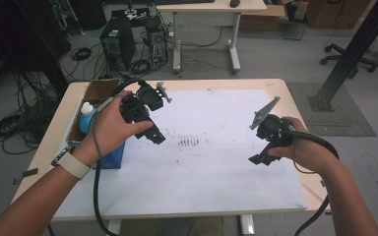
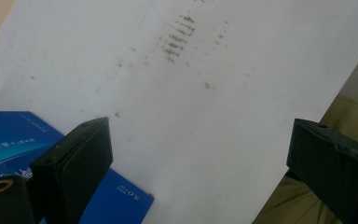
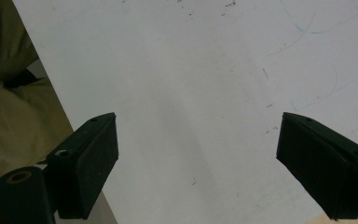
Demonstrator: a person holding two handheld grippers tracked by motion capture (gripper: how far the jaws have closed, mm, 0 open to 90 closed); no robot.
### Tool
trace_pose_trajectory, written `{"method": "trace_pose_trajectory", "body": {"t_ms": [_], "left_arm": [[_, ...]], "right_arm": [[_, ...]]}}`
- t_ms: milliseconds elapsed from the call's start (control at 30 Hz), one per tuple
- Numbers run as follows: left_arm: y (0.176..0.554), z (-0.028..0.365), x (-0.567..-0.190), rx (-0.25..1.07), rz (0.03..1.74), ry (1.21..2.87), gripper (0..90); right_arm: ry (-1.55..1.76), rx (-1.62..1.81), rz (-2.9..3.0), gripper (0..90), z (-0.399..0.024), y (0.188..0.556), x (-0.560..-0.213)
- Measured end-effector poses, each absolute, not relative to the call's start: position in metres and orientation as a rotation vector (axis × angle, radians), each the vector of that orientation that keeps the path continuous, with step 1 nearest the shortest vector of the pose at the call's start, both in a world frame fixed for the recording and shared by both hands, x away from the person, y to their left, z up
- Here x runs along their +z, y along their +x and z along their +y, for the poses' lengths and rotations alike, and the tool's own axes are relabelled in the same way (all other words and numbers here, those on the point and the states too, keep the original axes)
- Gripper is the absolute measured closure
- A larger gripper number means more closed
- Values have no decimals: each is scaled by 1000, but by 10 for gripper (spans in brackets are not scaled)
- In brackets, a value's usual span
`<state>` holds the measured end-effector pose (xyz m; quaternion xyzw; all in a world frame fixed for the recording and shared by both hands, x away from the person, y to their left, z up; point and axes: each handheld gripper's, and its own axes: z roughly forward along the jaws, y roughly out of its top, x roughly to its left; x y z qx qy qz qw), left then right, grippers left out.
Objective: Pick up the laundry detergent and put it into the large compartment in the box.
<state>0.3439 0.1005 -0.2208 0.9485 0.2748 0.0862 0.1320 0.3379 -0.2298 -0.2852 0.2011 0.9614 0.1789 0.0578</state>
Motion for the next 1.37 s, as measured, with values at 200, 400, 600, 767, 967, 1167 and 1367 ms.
{"method": "trace_pose_trajectory", "body": {"t_ms": [200, 400, 600, 767, 967, 1167, 1367], "left_arm": [[340, 96, -227, 248, 774, 2759, 71], [338, 95, -229, 251, 764, 2749, 70], [337, 99, -229, 251, 776, 2737, 71], [337, 100, -231, 248, 784, 2741, 71], [336, 100, -231, 246, 789, 2738, 71], [336, 102, -230, 246, 797, 2731, 71], [336, 102, -230, 244, 799, 2730, 72]], "right_arm": [[614, 546, 2911, 126, -232, 339, -286], [611, 545, 2913, 126, -231, 339, -286], [609, 554, 2908, 126, -229, 338, -284], [606, 548, 2910, 126, -229, 338, -285], [603, 549, 2911, 126, -228, 337, -285], [608, 551, 2908, 126, -229, 336, -285], [612, 554, 2906, 126, -230, 335, -285]]}}
